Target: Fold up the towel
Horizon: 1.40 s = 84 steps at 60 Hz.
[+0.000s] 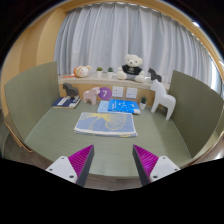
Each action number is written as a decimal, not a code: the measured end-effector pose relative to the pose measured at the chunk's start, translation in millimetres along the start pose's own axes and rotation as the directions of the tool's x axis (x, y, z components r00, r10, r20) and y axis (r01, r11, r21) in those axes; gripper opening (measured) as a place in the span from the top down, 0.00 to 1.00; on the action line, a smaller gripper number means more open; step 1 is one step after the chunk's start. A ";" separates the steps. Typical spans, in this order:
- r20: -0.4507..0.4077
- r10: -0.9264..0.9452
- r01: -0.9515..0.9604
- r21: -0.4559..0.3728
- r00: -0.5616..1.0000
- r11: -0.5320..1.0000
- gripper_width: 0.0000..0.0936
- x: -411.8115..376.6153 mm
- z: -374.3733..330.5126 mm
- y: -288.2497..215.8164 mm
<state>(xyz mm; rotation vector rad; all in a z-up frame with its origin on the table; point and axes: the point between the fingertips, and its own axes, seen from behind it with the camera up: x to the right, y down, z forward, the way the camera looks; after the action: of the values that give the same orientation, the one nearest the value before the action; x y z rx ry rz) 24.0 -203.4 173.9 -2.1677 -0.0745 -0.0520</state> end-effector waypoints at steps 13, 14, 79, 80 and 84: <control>0.105 0.005 0.003 -0.076 0.994 0.997 0.17 -121.4 113.0 23.6; 0.110 0.006 0.002 -0.078 0.994 0.997 0.17 -129.1 122.7 21.7; 0.024 -0.019 0.022 -0.120 1.000 0.993 0.96 -98.0 302.5 -77.1; 0.023 -0.013 0.016 -0.109 1.000 0.994 0.97 -88.9 297.5 -83.8; 0.000 -0.004 0.004 -0.067 1.000 0.998 0.97 -42.7 280.5 -109.2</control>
<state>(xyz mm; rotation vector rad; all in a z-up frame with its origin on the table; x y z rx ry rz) -24.1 88.4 103.2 -2.2346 -0.0783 -0.0572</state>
